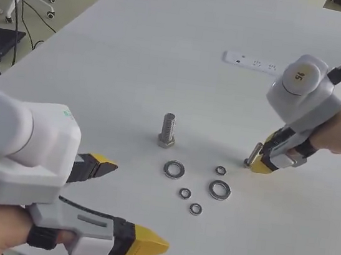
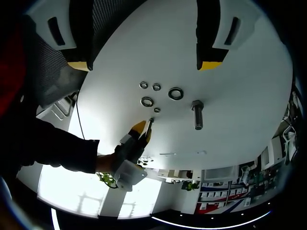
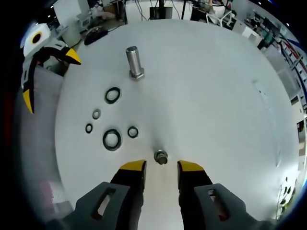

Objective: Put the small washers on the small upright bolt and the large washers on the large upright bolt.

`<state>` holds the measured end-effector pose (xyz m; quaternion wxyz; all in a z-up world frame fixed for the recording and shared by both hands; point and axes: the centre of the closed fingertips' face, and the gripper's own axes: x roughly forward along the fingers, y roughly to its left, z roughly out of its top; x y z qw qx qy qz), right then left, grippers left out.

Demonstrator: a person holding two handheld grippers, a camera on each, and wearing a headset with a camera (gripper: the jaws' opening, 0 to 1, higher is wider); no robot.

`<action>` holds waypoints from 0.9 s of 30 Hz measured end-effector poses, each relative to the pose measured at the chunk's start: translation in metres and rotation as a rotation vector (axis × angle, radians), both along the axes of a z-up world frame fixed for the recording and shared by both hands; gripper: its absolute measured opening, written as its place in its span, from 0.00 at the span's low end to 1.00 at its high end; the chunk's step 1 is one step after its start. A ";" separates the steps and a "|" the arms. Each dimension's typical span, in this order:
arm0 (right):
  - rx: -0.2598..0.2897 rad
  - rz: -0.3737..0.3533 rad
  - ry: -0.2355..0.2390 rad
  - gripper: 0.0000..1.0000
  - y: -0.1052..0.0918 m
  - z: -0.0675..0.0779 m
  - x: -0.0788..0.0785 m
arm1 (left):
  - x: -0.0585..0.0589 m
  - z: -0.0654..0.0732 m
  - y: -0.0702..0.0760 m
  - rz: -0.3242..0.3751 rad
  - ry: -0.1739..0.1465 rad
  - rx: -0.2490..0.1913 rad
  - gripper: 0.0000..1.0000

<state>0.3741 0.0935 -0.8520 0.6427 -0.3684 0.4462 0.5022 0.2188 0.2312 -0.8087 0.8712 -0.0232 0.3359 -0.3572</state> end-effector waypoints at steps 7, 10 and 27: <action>0.006 0.017 -0.016 0.29 0.005 0.010 -0.002 | 0.000 0.001 0.000 -0.002 -0.004 -0.002 0.89; 0.007 0.029 -0.028 0.30 0.009 0.015 -0.002 | 0.000 0.002 0.000 -0.004 -0.006 -0.001 0.89; 0.015 0.103 -0.059 0.30 0.035 0.030 -0.007 | 0.001 0.003 0.001 -0.002 -0.017 -0.008 0.89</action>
